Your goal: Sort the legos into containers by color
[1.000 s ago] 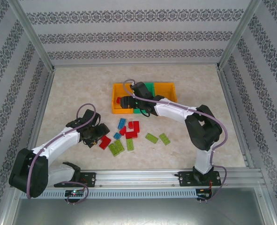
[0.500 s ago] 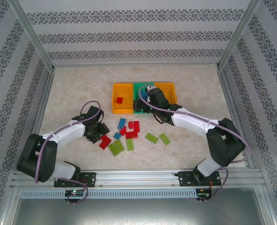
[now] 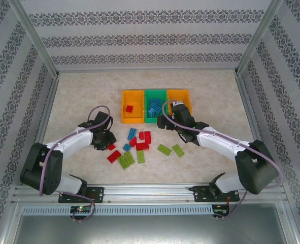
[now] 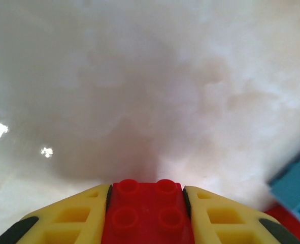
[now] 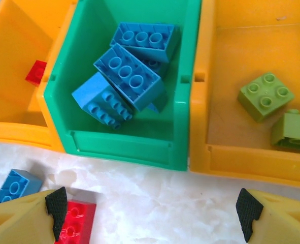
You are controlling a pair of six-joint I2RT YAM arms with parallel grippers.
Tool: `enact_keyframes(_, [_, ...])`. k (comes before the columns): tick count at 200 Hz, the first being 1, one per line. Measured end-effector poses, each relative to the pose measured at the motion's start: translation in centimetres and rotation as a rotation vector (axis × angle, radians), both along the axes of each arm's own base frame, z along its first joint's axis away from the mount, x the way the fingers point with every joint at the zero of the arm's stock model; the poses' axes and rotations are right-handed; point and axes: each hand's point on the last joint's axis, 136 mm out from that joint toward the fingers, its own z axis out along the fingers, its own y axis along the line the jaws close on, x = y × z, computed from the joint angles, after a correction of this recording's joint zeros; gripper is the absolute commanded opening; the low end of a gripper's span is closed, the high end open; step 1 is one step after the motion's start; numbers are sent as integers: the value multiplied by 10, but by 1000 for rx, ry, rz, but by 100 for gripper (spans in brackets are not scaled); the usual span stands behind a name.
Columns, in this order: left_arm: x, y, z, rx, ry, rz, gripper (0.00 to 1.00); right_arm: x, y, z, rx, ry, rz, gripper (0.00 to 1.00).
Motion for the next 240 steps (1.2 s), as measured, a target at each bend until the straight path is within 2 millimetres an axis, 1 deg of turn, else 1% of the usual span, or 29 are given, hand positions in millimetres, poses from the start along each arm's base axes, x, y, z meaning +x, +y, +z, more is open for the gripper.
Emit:
enact_keyframes(15, [18,-3,18,3,-58,-17,26,-5,-4,-6,-9,11,-3,89])
enact_keyframes(26, [35,-7,37,3,-115,-34,26,-11,-8,-11,-16,23,-3,89])
enact_keyframes(51, [85,-23,88,-12,-261,-88,27,-26,-20,-22,-38,46,-14,88])
enact_keyframes(64, [111,-32,109,-14,-321,-125,27,-33,-26,-26,-45,49,-19,88])
enact_keyframes(76, [135,-40,124,-12,-364,-160,26,-40,-31,-28,-47,52,-18,87])
enact_keyframes(88, [155,-49,132,-10,-394,-201,27,-48,-33,-31,-48,55,-10,86])
enact_keyframes(103, [174,-58,132,-7,-408,-246,28,-58,-30,-35,-55,63,21,86])
enact_keyframes(131, [195,-72,116,-14,-388,-316,30,-77,-12,-41,-85,74,100,86])
enact_keyframes(144, [204,-78,109,-19,-380,-340,32,-83,-7,-43,-86,85,107,85])
enact_keyframes(160, [212,-84,101,-25,-373,-367,37,-83,-8,-47,-81,103,81,85])
enact_keyframes(174, [216,-88,95,-30,-366,-385,41,-84,-8,-51,-80,117,57,83])
enact_keyframes(182, [218,-89,92,-31,-362,-392,48,-86,-7,-53,-78,123,48,81])
enact_keyframes(196, [219,-90,87,-31,-354,-401,56,-88,-4,-54,-70,134,36,79])
enact_keyframes(207, [219,-90,84,-27,-352,-412,65,-88,-5,-56,-65,142,21,78])
enact_keyframes(240, [215,-95,86,-32,-371,-428,76,-87,-3,-55,-85,160,17,79])
